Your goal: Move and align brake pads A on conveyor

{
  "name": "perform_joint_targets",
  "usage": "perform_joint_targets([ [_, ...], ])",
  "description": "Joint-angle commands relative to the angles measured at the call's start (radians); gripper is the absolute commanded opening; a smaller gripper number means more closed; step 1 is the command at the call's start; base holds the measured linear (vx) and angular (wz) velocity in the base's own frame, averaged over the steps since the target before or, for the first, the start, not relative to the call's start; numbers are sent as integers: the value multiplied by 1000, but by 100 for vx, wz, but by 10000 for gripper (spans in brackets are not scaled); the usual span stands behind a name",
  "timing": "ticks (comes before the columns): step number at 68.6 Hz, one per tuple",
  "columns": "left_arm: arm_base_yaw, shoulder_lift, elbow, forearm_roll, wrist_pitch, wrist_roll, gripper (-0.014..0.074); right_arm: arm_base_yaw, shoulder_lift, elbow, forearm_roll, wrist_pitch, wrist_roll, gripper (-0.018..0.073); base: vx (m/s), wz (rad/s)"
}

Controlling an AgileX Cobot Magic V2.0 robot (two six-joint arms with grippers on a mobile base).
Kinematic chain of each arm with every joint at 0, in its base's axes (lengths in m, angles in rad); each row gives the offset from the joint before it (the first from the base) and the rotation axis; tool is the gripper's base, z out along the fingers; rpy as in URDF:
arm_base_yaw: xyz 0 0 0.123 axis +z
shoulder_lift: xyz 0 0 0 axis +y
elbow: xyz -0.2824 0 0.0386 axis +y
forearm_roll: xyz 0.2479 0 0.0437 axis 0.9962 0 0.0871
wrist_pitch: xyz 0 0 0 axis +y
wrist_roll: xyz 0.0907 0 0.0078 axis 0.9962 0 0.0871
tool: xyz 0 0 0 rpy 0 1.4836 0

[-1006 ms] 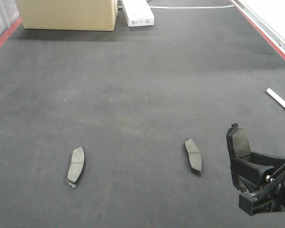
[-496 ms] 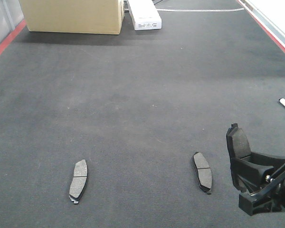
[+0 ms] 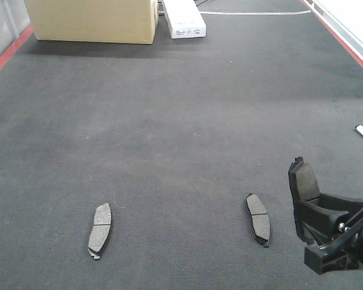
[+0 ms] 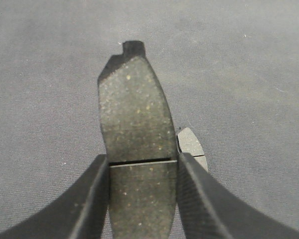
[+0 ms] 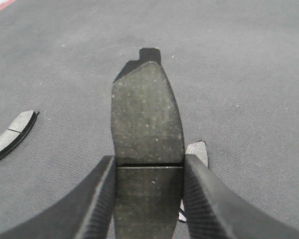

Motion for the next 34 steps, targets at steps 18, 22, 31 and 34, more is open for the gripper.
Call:
perform_joint_targets([
  [18,-7,-2,-27,6,-82,0,93,-3,-4,-32,-3,-91,-7,29,0,0],
  [22,-7,-2,-27,6,-88,0,93,-3,-4,-32,-3,-91,-7,29,0,0],
  [31,-7,-2,-27,6,-99,0,93,-3,-4,-32,-3,-91,-7,29,0,0],
  [34,-7,-2,-27,6,-102,0,93,-3,-4,-32,-3,-91,-7,29,0,0],
])
